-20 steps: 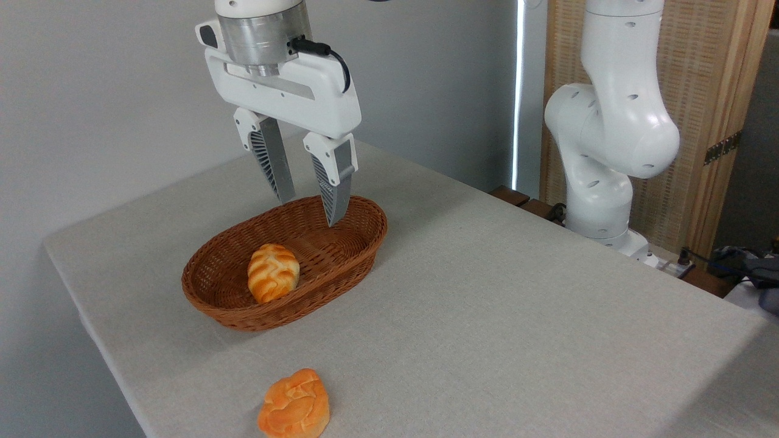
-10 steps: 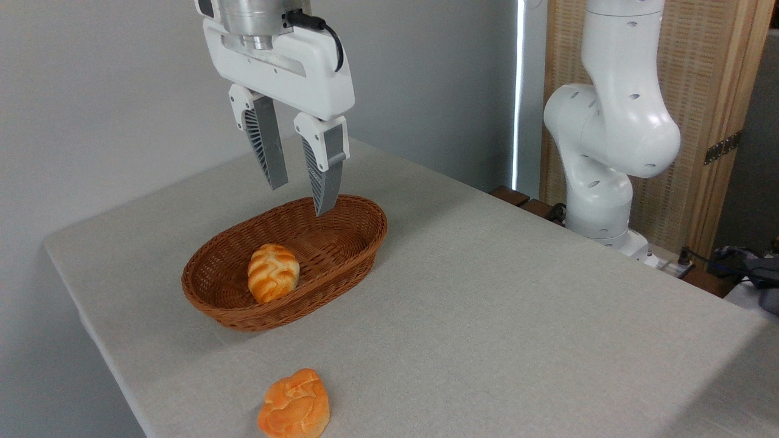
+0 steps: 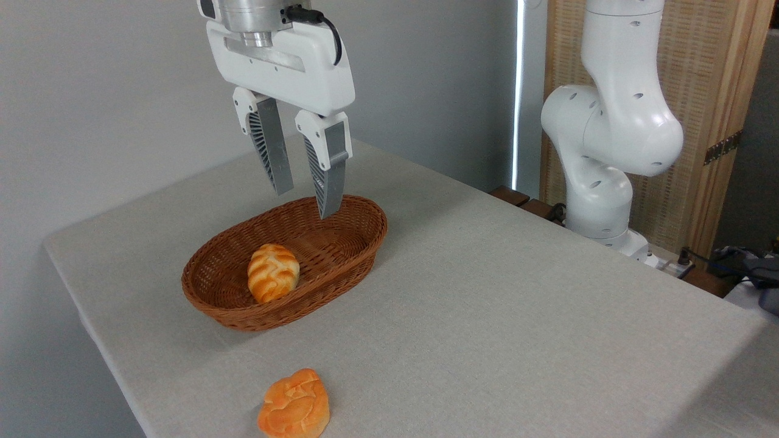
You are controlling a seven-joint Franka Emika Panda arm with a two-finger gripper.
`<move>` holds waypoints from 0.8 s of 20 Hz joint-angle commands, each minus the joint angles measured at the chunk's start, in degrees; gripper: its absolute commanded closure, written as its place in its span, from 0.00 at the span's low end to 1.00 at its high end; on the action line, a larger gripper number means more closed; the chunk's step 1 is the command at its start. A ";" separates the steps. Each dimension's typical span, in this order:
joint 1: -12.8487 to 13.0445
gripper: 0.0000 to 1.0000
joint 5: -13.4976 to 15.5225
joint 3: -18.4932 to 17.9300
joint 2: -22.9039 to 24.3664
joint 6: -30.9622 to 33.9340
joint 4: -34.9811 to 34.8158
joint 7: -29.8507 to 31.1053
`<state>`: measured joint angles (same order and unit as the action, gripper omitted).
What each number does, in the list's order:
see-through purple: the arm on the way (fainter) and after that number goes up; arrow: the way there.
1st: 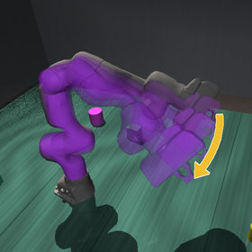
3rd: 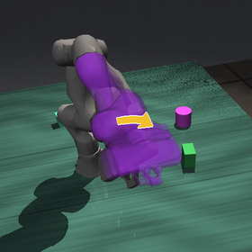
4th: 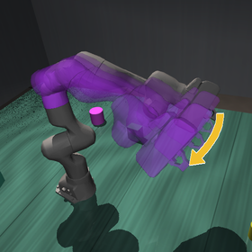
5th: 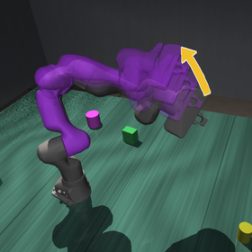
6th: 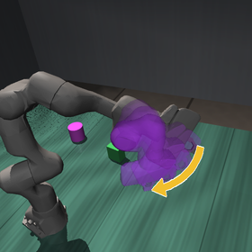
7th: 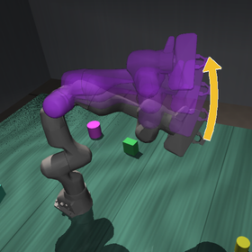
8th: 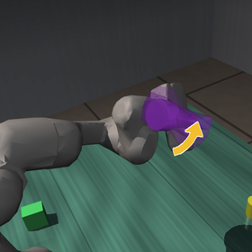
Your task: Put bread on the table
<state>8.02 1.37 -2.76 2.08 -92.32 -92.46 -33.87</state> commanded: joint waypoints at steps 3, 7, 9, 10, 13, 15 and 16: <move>-0.64 0.00 -1.20 0.38 -0.58 -1.81 0.35 -1.02; -0.47 0.00 -1.11 0.47 -0.58 -0.93 0.08 -2.16; -0.47 0.00 -1.11 0.38 -0.58 -0.14 0.17 -5.40; -0.47 0.00 -1.11 0.38 -0.58 -0.14 0.17 -6.72; -0.47 0.00 -1.02 0.38 -0.58 -0.05 0.08 -6.65; -0.47 0.00 -1.02 0.38 -0.58 0.73 0.17 -6.47; -0.47 0.00 -1.02 0.38 -0.58 1.18 0.17 -6.30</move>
<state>7.86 0.86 -2.59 1.35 -92.97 -92.48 -39.54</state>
